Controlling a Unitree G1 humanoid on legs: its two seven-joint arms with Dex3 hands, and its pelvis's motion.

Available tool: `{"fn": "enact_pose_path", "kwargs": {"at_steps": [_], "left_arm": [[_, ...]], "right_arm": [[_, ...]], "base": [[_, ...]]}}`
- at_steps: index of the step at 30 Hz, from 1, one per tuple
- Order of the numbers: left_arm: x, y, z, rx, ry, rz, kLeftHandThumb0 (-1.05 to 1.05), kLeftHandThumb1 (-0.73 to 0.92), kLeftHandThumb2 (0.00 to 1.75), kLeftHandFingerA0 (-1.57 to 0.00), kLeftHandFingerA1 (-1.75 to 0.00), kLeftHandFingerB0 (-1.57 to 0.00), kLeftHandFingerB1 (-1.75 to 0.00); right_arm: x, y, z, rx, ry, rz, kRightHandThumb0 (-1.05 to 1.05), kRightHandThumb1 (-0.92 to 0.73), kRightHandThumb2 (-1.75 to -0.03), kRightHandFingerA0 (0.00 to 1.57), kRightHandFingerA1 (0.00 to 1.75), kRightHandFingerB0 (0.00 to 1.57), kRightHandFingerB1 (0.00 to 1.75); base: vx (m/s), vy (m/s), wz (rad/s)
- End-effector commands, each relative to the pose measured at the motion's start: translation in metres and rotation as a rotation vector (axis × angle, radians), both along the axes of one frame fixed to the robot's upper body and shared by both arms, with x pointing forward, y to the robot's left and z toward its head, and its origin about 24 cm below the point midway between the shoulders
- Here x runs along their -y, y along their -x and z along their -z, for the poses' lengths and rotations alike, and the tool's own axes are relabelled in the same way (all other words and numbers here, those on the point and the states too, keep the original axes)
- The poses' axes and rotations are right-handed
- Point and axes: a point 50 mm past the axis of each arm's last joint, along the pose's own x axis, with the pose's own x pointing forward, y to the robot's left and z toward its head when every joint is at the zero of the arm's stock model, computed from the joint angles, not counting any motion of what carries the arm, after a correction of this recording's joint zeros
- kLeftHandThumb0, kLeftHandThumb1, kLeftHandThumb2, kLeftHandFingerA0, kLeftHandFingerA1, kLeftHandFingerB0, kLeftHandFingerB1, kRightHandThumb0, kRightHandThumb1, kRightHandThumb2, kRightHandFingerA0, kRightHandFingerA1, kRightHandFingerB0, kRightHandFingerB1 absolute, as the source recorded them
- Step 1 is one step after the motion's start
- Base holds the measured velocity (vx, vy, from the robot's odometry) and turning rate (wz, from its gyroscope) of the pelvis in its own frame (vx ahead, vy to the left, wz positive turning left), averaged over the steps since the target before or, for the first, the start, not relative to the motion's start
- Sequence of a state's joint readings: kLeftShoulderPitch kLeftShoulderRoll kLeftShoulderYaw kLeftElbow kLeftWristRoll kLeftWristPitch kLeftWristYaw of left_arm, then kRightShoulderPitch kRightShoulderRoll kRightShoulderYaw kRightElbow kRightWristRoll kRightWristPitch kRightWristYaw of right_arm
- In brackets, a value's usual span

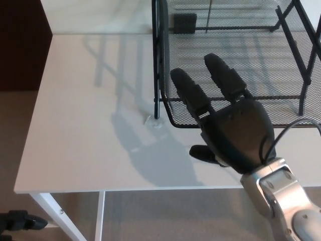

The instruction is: The robot walk towards a table in front and then pushes a layer of a file tray back to its original position using its right hand

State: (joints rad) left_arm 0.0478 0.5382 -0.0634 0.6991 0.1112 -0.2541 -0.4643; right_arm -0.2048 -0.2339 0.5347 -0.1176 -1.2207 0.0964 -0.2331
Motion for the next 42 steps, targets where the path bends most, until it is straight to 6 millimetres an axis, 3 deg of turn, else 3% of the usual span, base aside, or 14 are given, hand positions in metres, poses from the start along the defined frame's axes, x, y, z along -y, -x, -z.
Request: {"fn": "enact_pose_path", "kwargs": {"at_steps": [1, 7, 15, 21, 22, 23, 24, 27, 32, 36, 38, 39, 41, 42], "left_arm": [[-0.008, 0.003, -0.001, -0.031, -0.024, -0.028, -0.53, 0.48, 0.77, -0.64, -0.54, -0.43, -0.47], [-0.007, 0.002, -0.002, -0.026, -0.026, -0.014, -0.53, 0.48, 0.77, -0.63, -0.54, -0.42, -0.46], [-0.007, -0.001, -0.004, -0.019, -0.018, -0.014, -0.53, 0.48, 0.77, -0.61, -0.54, -0.41, -0.46], [-0.009, 0.005, 0.001, -0.036, -0.03, -0.017, -0.54, 0.49, 0.78, -0.57, -0.53, -0.4, -0.46], [-0.009, 0.007, 0.003, -0.043, -0.032, -0.019, -0.48, 0.58, 0.58, -0.66, -0.42, -0.47, -0.36], [-0.008, 0.008, 0.004, -0.046, -0.032, -0.02, -0.48, 0.58, 0.58, -0.66, -0.42, -0.47, -0.36], [-0.009, 0.011, 0.006, -0.056, -0.033, -0.027, -0.54, 0.49, 0.78, -0.6, -0.53, -0.4, -0.46], [-0.01, 0.015, 0.007, -0.065, -0.03, -0.03, -0.53, 0.49, 0.78, -0.61, -0.54, -0.42, -0.46], [-0.01, 0.018, 0.008, -0.072, -0.046, -0.031, -0.52, 0.48, 0.77, -0.64, -0.54, -0.44, -0.47], [-0.01, 0.018, 0.009, -0.074, -0.046, -0.032, -0.52, 0.48, 0.77, -0.64, -0.54, -0.44, -0.47], [-0.009, 0.026, 0.013, -0.097, -0.04, -0.029, -0.52, 0.49, 0.77, -0.6, -0.53, -0.42, -0.46], [-0.008, 0.027, 0.013, -0.098, -0.044, -0.018, -0.46, 0.58, 0.58, -0.66, -0.41, -0.47, -0.36], [-0.006, 0.03, 0.015, -0.105, -0.056, 0.0, -0.47, 0.59, 0.58, -0.65, -0.41, -0.47, -0.35], [-0.004, 0.032, 0.016, -0.105, -0.055, 0.004, -0.53, 0.5, 0.78, -0.57, -0.52, -0.4, -0.46]], "right_arm": [[0.006, 0.006, 0.0, -0.028, 0.008, 0.008, -0.85, -0.51, -0.88, 0.0, 0.0, 0.0, 0.01], [0.011, 0.015, 0.002, -0.019, 0.004, 0.006, -0.85, -0.5, -0.88, 0.0, 0.0, 0.0, 0.0], [0.025, 0.055, -0.012, 0.007, -0.043, -0.021, -0.84, -0.5, -0.86, 0.0, 0.02, 0.0, 0.0], [0.049, 0.114, -0.028, 0.061, -0.156, -0.078, -0.84, -0.51, -0.83, 0.0, 0.0, 0.0, 0.0], [0.054, 0.124, -0.028, 0.051, -0.171, -0.084, -0.84, -0.53, -0.83, 0.0, 0.0, 0.0, 0.0], [0.056, 0.127, -0.028, 0.046, -0.176, -0.087, -0.84, -0.53, -0.83, 0.0, 0.0, 0.0, 0.0], [0.066, 0.141, -0.026, 0.022, -0.19, -0.071, -0.85, -0.57, -0.85, 0.0, 0.01, 0.0, 0.0], [0.076, 0.153, -0.023, -0.004, -0.215, -0.038, -0.84, -0.55, -0.84, 0.0, 0.02, 0.0, 0.0], [0.104, 0.172, -0.007, -0.121, -0.381, 0.085, -0.79, -0.49, -0.79, 0.0, 0.02, 0.0, 0.0], [0.107, 0.174, -0.006, -0.132, -0.399, 0.087, -0.79, -0.49, -0.79, 0.0, 0.02, 0.0, 0.0], [0.137, 0.179, 0.033, -0.392, -0.558, 0.248, -0.79, -0.5, -0.78, 0.0, 0.03, 0.0, 0.03], [0.141, 0.179, 0.04, -0.451, -0.593, 0.284, -0.8, -0.5, -0.79, 0.0, 0.06, 0.0, 0.01], [0.148, 0.177, 0.053, -0.533, -0.645, 0.354, -0.81, -0.51, -0.81, 0.0, 0.06, 0.0, 0.0], [0.151, 0.176, 0.061, -0.568, -0.679, 0.379, -0.79, -0.5, -0.8, 0.0, 0.1, 0.0, 0.04]], "base": [[0.0, 0.0, 0.0], [0.0, 0.0, 0.0], [0.0, 0.0, 0.0], [0.0, 0.0, 0.0], [0.0, 0.0, 0.0], [0.0, 0.0, 0.0], [0.0, 0.0, 0.0], [0.0, 0.0, 0.0], [0.0, 0.0, 0.0], [0.0, 0.0, 0.0], [0.0, 0.0, 0.0], [0.0, 0.0, 0.0], [0.0, 0.0, 0.0], [0.0, 0.0, 0.0]]}}
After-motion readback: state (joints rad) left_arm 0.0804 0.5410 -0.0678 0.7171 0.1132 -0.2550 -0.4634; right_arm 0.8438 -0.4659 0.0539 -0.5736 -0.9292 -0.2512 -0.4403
